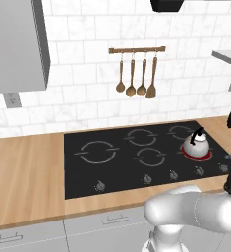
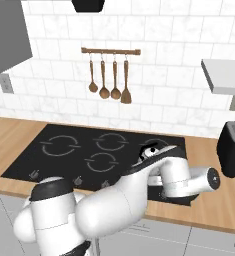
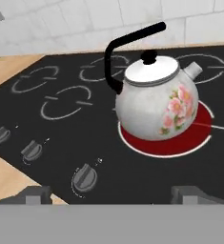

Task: Turn off the front right burner of the stove.

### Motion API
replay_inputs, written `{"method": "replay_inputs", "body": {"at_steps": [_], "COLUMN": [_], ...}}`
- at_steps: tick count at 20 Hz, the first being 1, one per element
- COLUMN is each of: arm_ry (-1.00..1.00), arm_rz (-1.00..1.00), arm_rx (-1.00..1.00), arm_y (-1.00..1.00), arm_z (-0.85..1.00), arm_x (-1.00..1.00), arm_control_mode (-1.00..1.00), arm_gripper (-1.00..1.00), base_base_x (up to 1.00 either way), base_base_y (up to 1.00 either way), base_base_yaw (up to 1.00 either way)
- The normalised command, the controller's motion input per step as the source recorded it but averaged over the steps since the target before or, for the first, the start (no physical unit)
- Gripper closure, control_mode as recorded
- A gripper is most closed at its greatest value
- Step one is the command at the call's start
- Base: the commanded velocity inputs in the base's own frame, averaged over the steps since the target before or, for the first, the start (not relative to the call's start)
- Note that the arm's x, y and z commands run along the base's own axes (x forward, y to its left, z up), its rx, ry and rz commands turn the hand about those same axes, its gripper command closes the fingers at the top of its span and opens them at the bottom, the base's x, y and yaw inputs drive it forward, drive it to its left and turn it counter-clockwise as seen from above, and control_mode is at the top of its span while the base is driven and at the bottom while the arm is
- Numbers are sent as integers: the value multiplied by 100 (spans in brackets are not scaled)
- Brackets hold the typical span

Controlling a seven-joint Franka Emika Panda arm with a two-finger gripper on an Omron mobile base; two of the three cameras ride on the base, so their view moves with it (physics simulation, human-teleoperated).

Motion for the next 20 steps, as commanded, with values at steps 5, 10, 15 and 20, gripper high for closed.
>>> {"method": "replay_inputs", "body": {"at_steps": [5, 10, 15, 20], "arm_ry": [-12, 3, -4, -2], "arm_rz": [33, 1, 20, 16], "arm_rx": [-31, -26, -19, -18], "arm_y": [12, 14, -8, 2], "arm_z": [-45, -16, -40, -37], "arm_x": [2, 1, 0, 0], "arm_control_mode": [-100, -100, -100, -100], "arm_gripper": [-100, -100, -100, -100], "base_base_x": [0, 0, 0, 0], "base_base_y": [0, 0, 0, 0], "base_base_yaw": [0, 0, 0, 0]}}
